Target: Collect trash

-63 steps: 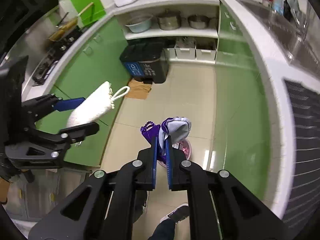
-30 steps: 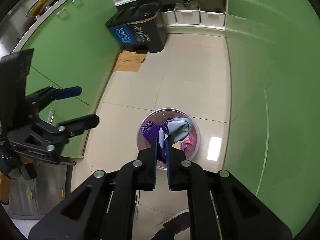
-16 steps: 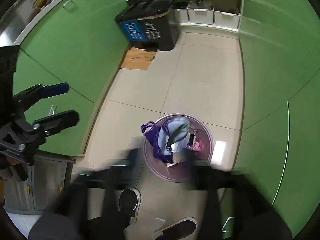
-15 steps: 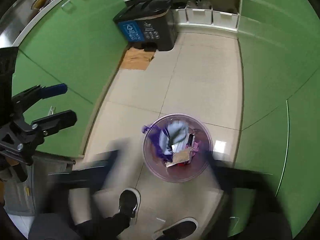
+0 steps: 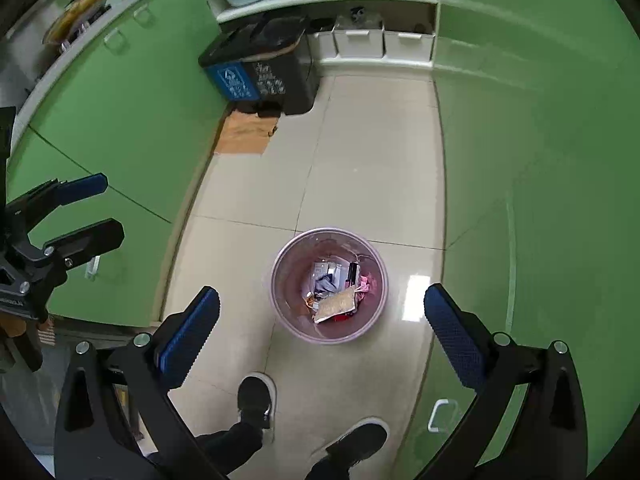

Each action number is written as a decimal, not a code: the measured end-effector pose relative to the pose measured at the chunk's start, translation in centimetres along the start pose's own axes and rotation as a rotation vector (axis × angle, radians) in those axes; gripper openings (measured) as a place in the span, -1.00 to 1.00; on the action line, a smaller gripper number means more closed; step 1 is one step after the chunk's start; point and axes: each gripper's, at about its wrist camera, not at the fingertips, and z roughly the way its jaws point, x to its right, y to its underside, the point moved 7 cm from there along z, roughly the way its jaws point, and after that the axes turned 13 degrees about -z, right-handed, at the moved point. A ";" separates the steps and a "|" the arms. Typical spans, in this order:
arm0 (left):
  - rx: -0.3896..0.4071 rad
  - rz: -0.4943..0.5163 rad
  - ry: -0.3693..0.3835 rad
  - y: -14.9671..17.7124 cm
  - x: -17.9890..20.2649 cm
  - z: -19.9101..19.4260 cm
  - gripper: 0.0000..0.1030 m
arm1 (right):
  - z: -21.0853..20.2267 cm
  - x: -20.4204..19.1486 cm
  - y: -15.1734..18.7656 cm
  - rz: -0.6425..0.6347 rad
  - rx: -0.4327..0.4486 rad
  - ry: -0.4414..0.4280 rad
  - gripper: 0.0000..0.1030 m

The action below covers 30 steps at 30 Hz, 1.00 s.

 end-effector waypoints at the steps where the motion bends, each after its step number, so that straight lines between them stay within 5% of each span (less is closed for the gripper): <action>1: 0.001 0.005 0.005 -0.5 0.8 -1.5 0.89 | -2.2 0.0 -0.4 0.008 0.008 0.006 0.94; 14: 0.053 0.168 0.097 -7.8 15.1 -19.4 0.89 | -29.4 4.7 -1.9 0.182 0.148 0.149 0.94; 21: 0.073 0.283 0.170 -9.2 24.1 -22.2 0.89 | -38.5 10.8 3.3 0.307 0.204 0.260 0.94; 30: 0.034 0.408 0.248 -6.8 37.0 -22.0 0.89 | -45.3 17.4 10.9 0.406 0.240 0.342 0.94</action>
